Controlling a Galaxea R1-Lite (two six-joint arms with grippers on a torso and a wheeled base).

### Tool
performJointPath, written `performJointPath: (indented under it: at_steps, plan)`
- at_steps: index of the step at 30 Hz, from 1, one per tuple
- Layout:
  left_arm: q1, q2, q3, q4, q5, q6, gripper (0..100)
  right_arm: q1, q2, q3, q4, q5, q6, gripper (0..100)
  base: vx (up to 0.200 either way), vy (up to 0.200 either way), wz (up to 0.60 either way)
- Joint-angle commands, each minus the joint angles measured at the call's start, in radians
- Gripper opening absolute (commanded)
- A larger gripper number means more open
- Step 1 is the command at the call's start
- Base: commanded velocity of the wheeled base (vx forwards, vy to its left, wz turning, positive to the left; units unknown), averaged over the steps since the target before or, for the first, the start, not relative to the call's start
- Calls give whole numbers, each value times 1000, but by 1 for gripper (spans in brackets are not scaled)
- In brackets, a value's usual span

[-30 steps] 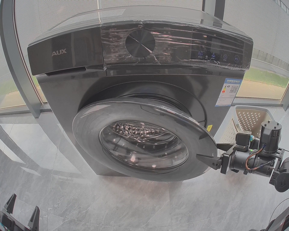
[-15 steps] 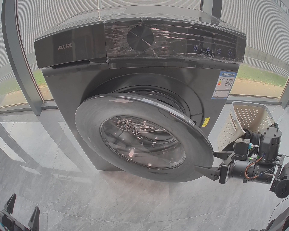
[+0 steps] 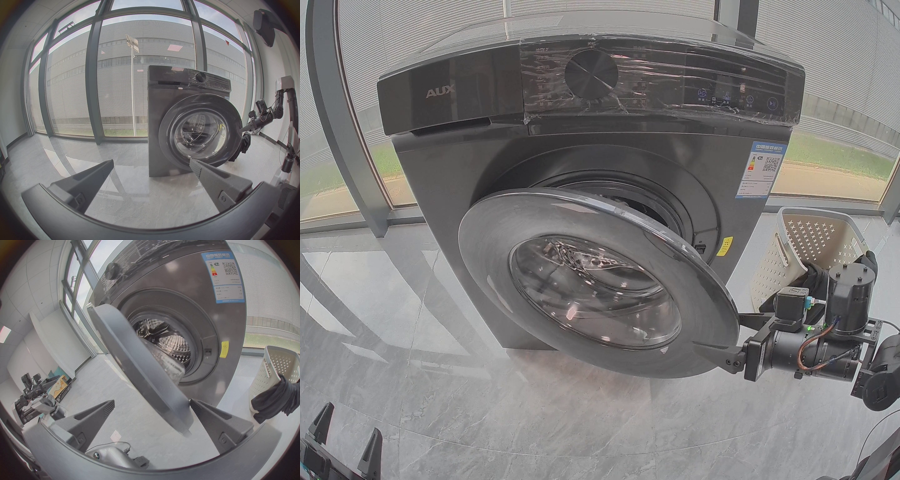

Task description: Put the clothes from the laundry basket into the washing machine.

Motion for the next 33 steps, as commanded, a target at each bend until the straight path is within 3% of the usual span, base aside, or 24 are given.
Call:
performJointPath:
  at_steps: [1,5,11,15,21,26,29,33]
  plan:
    - [-1,-18,15,0,0,0,100,19,-36,40,3,9,-2,100,0,0,0]
    - [-1,-18,15,0,0,-1,100,63,-108,89,1,21,6,100,0,0,0]
    - [-1,-18,15,0,0,0,100,49,-186,82,-1,30,13,100,0,0,0]
    - [-1,-18,15,0,0,0,100,5,-250,23,9,66,76,100,0,0,0]
    - [-1,-18,15,0,0,0,100,-66,-238,-52,13,83,110,100,0,0,0]
    - [-1,-18,15,0,0,0,100,-121,-118,-52,-1,63,101,100,0,0,0]
    - [-1,-18,15,0,0,0,100,-119,-37,-40,-19,23,58,100,0,0,0]
    - [-1,-18,15,0,0,0,100,-110,1,-23,-31,18,38,100,0,0,0]
